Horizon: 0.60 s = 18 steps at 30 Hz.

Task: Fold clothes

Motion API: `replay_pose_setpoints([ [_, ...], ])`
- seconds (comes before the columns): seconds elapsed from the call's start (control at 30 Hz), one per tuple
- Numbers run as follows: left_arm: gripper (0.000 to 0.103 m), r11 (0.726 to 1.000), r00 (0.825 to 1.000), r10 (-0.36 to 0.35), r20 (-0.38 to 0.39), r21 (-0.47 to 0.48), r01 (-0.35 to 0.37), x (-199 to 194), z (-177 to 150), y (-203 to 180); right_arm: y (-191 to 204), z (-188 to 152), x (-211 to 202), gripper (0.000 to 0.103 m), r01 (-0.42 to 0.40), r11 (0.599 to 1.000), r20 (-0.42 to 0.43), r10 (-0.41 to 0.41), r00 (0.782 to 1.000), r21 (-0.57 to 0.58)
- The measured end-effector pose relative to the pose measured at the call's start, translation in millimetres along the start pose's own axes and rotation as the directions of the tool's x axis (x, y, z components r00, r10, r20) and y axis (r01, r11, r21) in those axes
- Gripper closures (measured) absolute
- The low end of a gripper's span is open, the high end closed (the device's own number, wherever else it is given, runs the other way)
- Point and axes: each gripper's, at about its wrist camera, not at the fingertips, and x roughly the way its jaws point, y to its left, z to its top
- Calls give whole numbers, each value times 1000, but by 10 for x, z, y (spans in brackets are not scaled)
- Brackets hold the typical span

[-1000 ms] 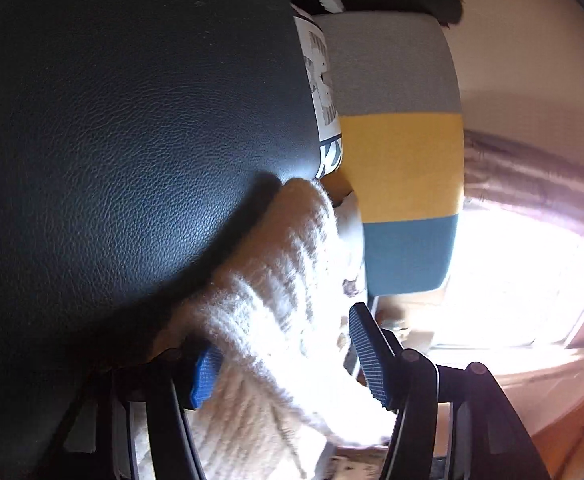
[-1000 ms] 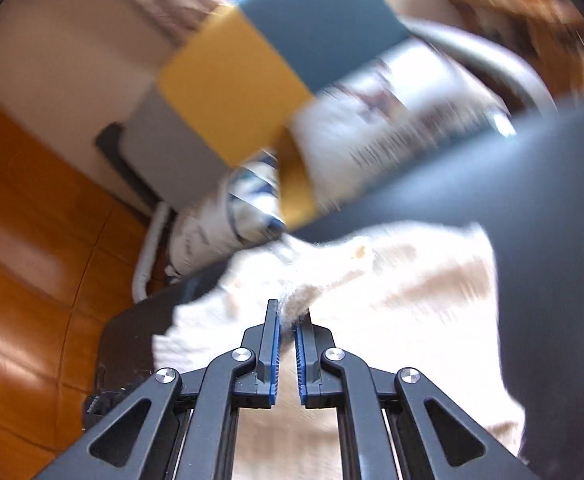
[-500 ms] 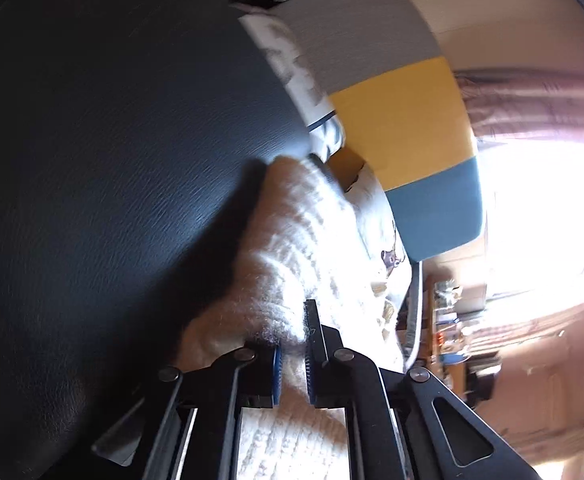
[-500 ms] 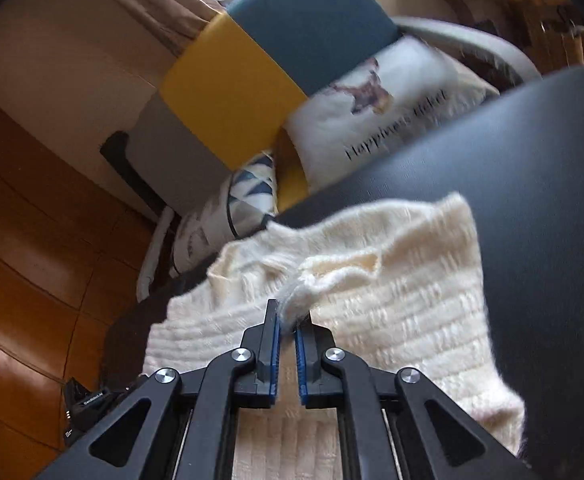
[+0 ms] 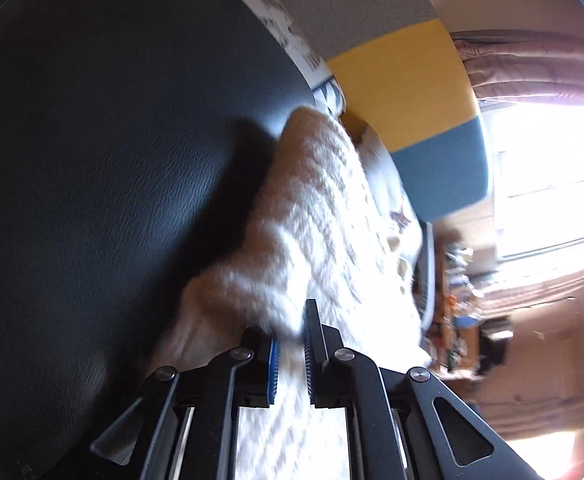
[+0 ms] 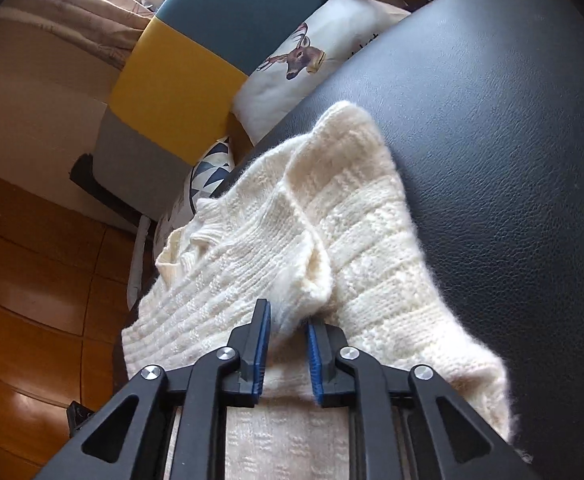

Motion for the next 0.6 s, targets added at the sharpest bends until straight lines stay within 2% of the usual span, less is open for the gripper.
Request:
replay_pose_setpoints([
  [0.07,93,1000,1000,-13,-8,12,13,-169,20,64,67,11,-172,82,59,997,46,-57,997,-47],
  [0.13,93,999,1000,-1,22,41,0,-351,89,72,221,20,-327,79,97,988,106,-84,991,-118],
  [0.23,93,997,996,29,86,63,-35,-533,307,96,532,44,-264,79,44,975,76,-28,997,-218],
  [0.27,89,997,995,29,91,62,-35,-531,402,96,645,39,-205,79,35,966,56,-21,998,-255],
  [0.4,75,992,998,52,48,113,-57,-241,756,-24,953,-13,119,79,48,929,-13,-56,998,-366],
  [0.53,66,990,998,41,-38,137,-35,130,965,-117,917,-23,353,79,73,932,-50,-97,994,-356],
  [0.6,56,991,998,21,-61,130,-13,243,1047,-115,852,-22,419,79,76,937,-62,-102,993,-340],
])
